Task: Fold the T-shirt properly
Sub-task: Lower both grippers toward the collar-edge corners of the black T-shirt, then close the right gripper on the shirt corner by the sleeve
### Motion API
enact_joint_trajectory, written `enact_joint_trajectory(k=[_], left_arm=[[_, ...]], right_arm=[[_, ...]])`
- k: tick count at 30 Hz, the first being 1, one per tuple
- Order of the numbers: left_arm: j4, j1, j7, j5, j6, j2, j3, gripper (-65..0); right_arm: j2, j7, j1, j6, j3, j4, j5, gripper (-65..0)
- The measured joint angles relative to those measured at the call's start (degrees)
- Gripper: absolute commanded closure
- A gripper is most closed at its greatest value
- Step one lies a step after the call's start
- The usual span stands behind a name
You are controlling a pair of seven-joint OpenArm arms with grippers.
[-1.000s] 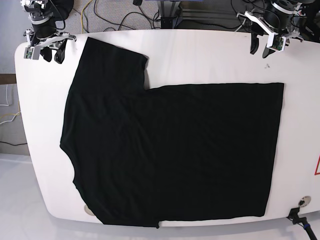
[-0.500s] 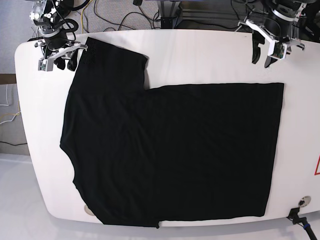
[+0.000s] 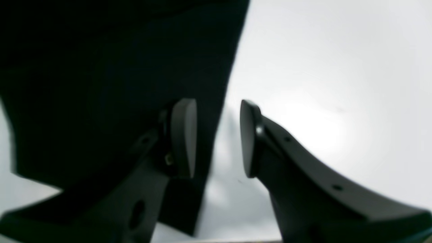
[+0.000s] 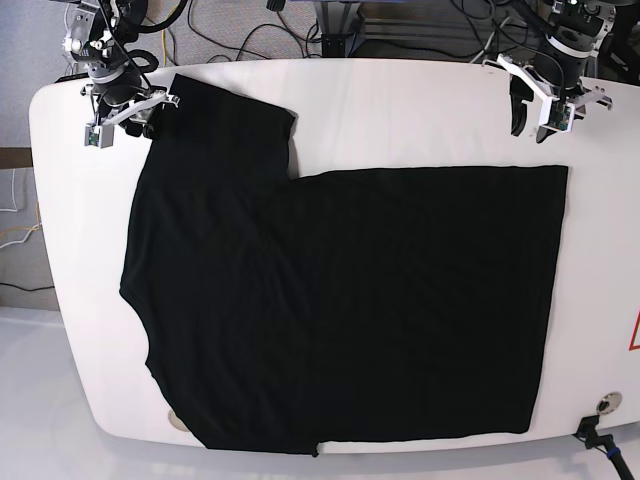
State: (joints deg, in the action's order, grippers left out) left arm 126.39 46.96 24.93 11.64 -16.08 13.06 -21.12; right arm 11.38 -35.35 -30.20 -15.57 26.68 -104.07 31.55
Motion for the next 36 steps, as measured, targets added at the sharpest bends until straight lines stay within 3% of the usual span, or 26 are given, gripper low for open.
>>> enact_joint_trajectory(k=[4,14,20,26,36], left_arm=[[0.00,-0.02,-0.04,-0.02,0.02,0.00,0.00,-19.9],[-0.17,-0.17,0.59,-0.02,0.00,0.17,-0.11,-19.7],[-0.24,-0.33,0.68,-0.04,-0.02,0.20,-0.09,-19.9],[-0.24,-0.96,0.79,-0.52,-0.24,0.31,0.07,-20.1],[-0.42,-1.31,0.79,-0.66,-0.26,0.33,0.13,-20.2]], right_arm=[[0.07,-1.60,0.79,-2.27,0.02,1.53,5.11,-20.6],[0.22,-2.67,3.04,-3.17,-4.04,5.92,10.73,-20.5],[-0.98,-3.52,3.34,-3.61,-5.03,6.27,11.63,-21.4],[-0.98,-9.68,1.68,-3.34,-3.04,1.88,12.09,-21.3],[-0.90,-10.27,1.55,-3.76,-1.92,-0.46,12.87,-21.5]])
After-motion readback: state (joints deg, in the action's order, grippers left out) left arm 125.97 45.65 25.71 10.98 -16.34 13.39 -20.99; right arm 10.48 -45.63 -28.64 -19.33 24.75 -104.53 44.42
